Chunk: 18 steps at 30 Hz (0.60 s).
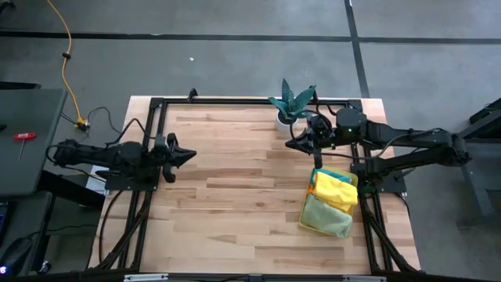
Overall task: Fold microfiber towels
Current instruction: Return to Home Position
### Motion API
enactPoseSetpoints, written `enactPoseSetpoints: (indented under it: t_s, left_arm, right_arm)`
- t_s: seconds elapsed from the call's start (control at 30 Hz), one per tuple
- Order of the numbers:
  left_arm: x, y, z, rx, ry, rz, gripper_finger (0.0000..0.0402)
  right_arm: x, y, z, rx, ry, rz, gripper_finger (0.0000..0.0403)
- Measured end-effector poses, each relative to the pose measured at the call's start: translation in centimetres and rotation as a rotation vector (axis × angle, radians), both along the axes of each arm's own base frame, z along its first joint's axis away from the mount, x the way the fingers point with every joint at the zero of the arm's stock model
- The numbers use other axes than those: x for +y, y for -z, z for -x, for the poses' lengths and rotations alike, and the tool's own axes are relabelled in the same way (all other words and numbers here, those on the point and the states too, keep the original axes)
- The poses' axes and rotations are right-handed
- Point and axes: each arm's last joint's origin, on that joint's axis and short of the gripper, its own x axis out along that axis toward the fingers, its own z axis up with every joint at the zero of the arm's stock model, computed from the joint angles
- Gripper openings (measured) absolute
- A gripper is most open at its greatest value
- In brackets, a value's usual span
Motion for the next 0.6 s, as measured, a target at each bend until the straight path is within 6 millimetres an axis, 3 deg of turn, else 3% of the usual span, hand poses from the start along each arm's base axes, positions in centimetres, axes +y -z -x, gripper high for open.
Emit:
enactPoseSetpoints:
  t_s: [0.27,0.6]
  left_arm:
    - [0.2,3.8,0.8,-0.012,-0.026,0.003,0.0000]
    - [1.6,4.1,0.8,0.009,-0.022,-0.035,0.0000]
  right_arm:
    - [0.1,-0.1,0.3,0.006,-0.009,-0.036,0.0000]
    - [0.4,-0.7,2.8,0.014,-0.010,-0.037,0.0000]
